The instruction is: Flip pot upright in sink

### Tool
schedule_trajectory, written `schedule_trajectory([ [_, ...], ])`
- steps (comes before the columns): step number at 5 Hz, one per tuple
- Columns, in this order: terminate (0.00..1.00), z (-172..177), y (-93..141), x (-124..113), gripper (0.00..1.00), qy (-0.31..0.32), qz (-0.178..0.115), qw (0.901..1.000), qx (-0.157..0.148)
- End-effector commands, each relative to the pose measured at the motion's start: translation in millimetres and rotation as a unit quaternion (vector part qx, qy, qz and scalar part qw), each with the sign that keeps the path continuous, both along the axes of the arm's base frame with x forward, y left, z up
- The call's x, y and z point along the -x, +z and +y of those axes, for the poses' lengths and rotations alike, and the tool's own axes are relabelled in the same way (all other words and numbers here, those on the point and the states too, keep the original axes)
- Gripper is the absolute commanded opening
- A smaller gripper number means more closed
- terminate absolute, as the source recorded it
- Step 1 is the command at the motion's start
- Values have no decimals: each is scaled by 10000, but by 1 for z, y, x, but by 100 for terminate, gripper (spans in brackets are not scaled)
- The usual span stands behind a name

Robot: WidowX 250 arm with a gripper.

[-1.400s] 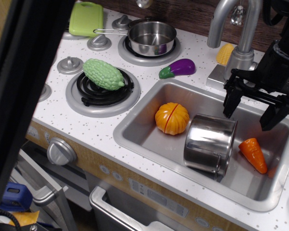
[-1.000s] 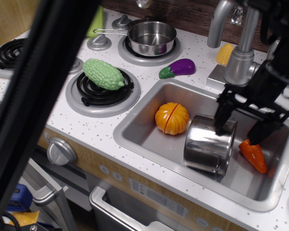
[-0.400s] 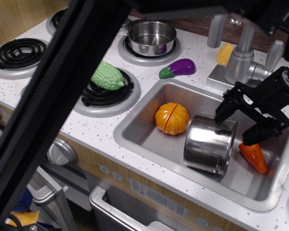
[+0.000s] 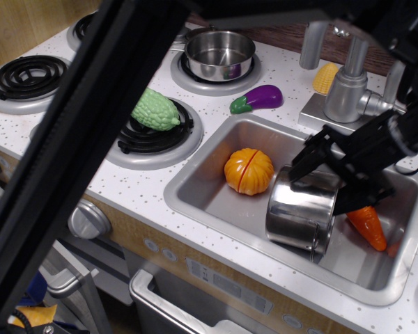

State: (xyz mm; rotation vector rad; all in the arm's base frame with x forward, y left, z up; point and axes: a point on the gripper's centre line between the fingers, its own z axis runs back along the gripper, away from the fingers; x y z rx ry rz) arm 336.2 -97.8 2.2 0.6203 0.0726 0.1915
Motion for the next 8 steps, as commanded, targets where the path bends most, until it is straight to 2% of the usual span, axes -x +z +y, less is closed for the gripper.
schedule_trajectory([
  [1,0,9,13,-8,0,42,-452,9989,91],
  [2,0,10,12,-7,0,117,-462,9986,218],
  [4,0,32,20,6,0,252,-425,9913,1220],
  [5,0,41,21,13,0,284,-413,9823,1806],
  [6,0,39,17,14,0,328,-465,9778,2018],
  [7,0,42,12,16,100,140,-589,9760,2094],
  [8,0,48,7,14,100,-203,-865,9740,2082],
])
